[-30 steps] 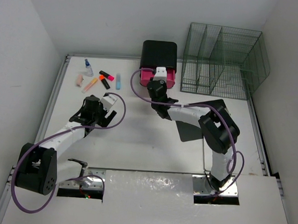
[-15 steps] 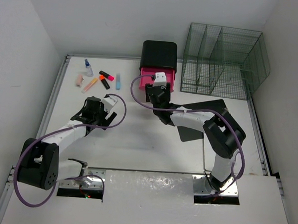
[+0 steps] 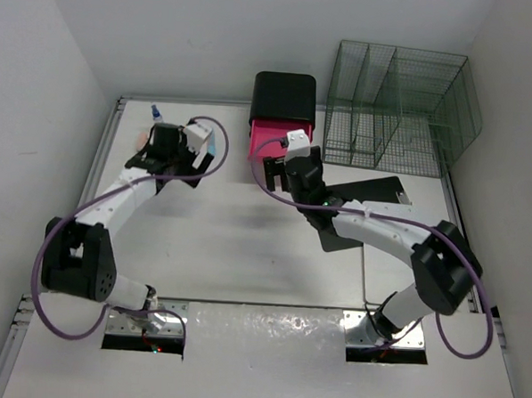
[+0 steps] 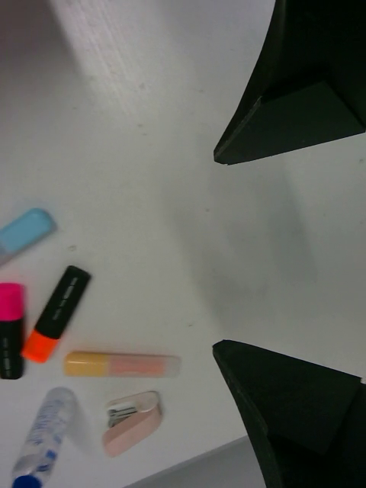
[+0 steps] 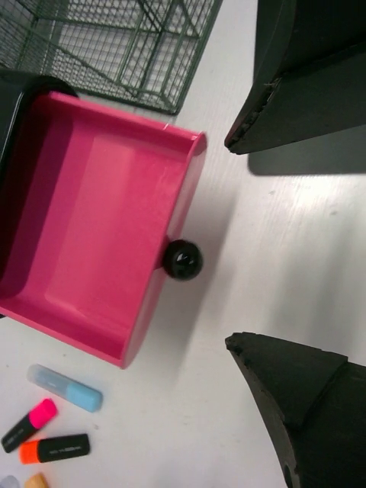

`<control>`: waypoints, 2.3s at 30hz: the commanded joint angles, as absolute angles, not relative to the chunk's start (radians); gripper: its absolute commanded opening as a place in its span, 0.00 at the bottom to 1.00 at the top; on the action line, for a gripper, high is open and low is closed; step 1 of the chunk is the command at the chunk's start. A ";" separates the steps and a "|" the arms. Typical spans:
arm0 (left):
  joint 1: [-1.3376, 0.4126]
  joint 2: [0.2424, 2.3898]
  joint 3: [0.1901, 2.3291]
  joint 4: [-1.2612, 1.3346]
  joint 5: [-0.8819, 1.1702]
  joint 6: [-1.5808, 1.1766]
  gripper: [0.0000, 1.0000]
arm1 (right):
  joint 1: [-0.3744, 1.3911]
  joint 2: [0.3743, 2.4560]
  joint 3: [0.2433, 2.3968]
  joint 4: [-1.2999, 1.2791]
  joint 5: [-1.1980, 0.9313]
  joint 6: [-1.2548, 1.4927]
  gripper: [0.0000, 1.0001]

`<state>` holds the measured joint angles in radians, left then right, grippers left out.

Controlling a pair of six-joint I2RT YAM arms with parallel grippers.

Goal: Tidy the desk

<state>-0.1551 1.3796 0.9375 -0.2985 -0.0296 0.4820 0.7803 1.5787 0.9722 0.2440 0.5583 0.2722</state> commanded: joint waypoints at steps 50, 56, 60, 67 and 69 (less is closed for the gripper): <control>-0.045 2.299 1.724 -0.356 -0.129 -0.086 0.54 | 0.726 1.204 0.753 0.287 0.594 0.121 0.95; -0.008 2.278 1.686 -0.394 -0.063 -0.106 0.31 | 0.726 1.190 0.738 0.308 0.589 0.126 0.95; -0.002 2.229 1.616 -0.399 -0.028 -0.106 0.21 | 0.726 1.190 0.738 0.308 0.588 0.123 0.95; -0.002 2.109 1.526 -0.416 0.020 -0.066 0.00 | 0.727 1.189 0.738 0.308 0.592 0.117 0.95; -0.002 2.056 1.500 -0.402 0.018 -0.051 0.00 | 0.726 1.187 0.738 0.310 0.595 0.115 0.95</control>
